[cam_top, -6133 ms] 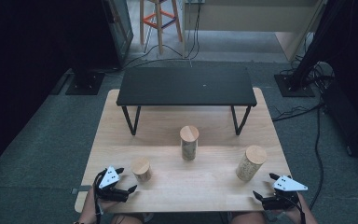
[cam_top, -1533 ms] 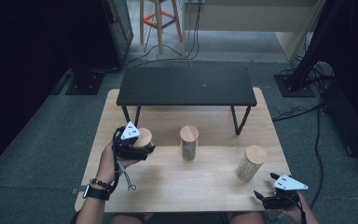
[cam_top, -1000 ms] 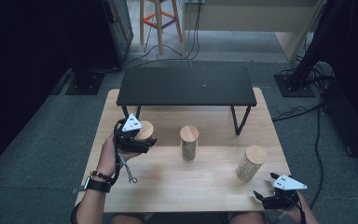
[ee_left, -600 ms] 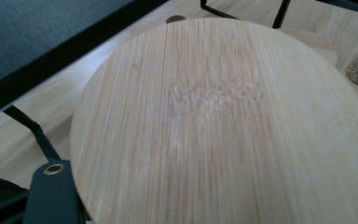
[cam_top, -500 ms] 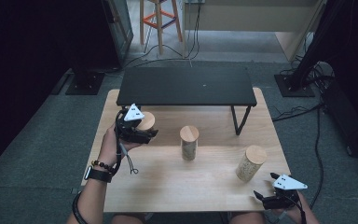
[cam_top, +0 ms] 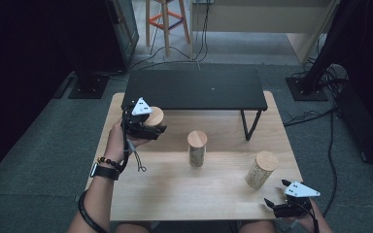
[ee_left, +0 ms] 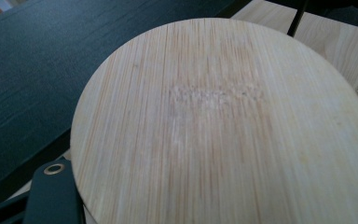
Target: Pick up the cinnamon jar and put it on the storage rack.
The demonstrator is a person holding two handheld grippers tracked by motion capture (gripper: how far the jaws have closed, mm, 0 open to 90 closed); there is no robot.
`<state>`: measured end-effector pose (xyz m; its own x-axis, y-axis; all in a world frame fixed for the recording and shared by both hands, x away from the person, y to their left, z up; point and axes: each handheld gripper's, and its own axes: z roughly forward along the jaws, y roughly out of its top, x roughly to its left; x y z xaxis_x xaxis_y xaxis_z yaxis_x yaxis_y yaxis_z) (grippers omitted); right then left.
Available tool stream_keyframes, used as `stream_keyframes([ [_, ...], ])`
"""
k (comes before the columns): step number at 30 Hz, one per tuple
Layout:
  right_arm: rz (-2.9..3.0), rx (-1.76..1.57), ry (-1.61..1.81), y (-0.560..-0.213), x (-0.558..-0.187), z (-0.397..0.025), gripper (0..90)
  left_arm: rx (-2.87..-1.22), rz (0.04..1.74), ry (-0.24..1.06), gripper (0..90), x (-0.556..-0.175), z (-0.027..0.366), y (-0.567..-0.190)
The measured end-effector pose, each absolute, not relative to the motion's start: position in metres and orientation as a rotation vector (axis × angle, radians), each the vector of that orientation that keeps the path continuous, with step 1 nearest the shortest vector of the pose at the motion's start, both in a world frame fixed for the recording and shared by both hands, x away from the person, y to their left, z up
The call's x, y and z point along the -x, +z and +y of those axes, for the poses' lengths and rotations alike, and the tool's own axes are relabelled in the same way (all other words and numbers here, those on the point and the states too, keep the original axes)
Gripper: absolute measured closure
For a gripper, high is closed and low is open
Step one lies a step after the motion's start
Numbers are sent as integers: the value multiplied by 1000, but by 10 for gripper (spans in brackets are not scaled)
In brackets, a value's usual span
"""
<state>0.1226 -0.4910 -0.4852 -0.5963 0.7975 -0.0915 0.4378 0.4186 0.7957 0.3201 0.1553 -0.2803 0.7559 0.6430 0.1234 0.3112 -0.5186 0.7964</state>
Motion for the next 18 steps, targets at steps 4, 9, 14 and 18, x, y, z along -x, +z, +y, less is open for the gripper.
stream_keyframes([
  [4, 2219, -1046, 1042, -485, -123, -491, 0, -2146, 712, 525, 255, -325, 153, -275],
  [9, 2218, -1049, 1046, -485, -123, -492, 0, -2143, 713, 529, 255, -331, 150, -266],
  [14, 2217, -1053, 1048, -485, -123, -492, 0, -2136, 719, 515, 256, -339, 151, -258],
  [18, 2219, -1052, 1048, -485, -123, -492, 0, -2153, 710, 530, 256, -342, 147, -249],
])
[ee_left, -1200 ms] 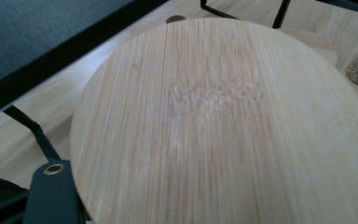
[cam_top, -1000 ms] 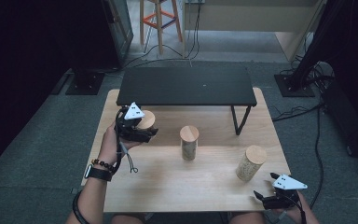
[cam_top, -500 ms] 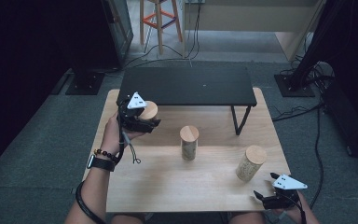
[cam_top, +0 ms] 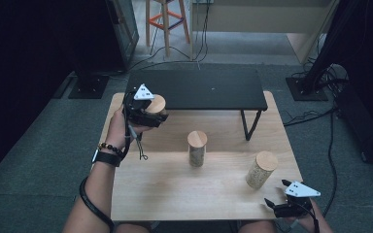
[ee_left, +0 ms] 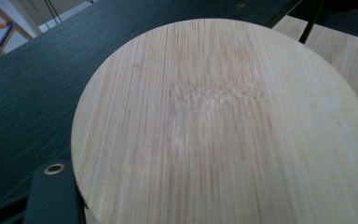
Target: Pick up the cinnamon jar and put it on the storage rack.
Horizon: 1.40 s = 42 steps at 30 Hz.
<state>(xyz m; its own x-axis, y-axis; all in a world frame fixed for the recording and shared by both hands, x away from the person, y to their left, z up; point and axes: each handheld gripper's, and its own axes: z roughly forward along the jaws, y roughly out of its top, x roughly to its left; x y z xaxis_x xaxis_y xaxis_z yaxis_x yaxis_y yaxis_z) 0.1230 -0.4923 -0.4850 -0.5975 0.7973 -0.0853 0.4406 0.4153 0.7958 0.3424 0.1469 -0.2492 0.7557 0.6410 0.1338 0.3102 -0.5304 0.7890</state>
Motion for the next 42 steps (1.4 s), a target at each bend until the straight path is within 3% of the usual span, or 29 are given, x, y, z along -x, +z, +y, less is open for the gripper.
stream_keyframes([
  [29, 2208, -1059, 1058, -486, -122, -494, 0, -2176, 746, 559, 256, -381, 130, -225],
  [42, 2202, -1065, 1068, -486, -122, -496, 0, -2158, 792, 494, 257, -410, 127, -228],
])
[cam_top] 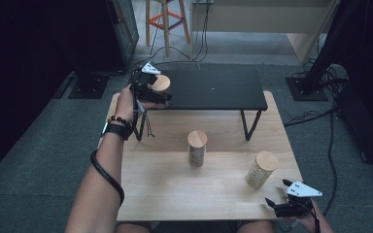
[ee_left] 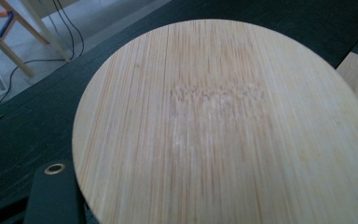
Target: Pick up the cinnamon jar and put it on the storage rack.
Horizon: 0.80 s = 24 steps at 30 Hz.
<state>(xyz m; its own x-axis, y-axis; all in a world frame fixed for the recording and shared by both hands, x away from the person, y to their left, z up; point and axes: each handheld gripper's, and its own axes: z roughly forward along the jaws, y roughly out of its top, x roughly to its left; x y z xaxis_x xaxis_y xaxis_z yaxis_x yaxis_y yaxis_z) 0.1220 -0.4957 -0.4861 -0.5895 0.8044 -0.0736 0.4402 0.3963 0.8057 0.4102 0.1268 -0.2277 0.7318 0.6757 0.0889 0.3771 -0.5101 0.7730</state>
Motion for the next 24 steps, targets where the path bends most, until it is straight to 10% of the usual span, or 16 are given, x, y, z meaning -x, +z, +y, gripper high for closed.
stream_keyframes([
  [24, 2202, -1064, 1069, -486, -122, -496, 0, -2176, 844, 483, 257, -445, 124, -235],
])
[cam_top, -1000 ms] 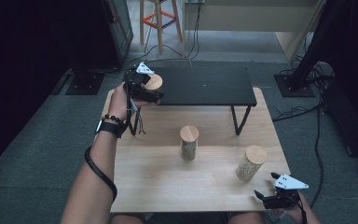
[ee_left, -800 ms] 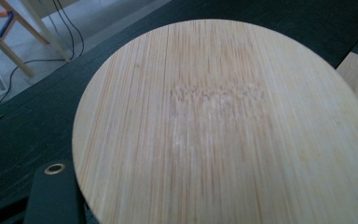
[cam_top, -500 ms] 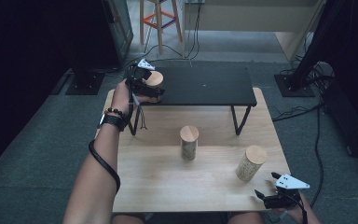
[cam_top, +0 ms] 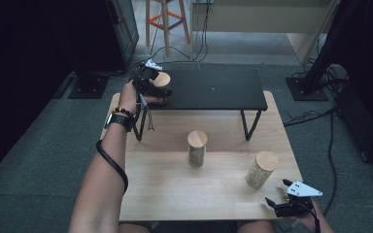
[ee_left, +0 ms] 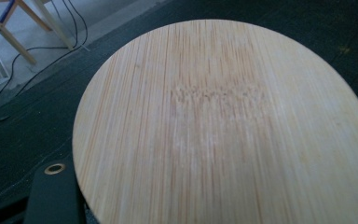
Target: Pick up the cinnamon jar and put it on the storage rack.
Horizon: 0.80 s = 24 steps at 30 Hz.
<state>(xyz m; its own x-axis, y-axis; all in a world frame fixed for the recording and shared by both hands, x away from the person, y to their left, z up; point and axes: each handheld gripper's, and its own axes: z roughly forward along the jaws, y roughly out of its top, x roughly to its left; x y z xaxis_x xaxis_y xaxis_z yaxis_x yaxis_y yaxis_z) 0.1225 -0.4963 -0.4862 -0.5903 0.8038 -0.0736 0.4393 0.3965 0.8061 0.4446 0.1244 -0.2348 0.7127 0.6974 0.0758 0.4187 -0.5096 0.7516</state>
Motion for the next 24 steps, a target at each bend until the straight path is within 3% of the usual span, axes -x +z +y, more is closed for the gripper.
stream_keyframes([
  [12, 2203, -1063, 1068, -486, -122, -496, 0, -2122, 888, 484, 242, -447, 127, -243],
  [17, 2202, -1065, 1071, -486, -122, -496, 0, -2153, 872, 438, 109, -452, 126, -245],
  [20, 2200, -1064, 1071, -486, -122, -496, 0, -2120, 898, 503, 19, -444, 126, -249],
  [24, 2195, -1067, 1078, -487, -122, -497, 0, -2036, 917, 484, 0, -439, 141, -254],
])
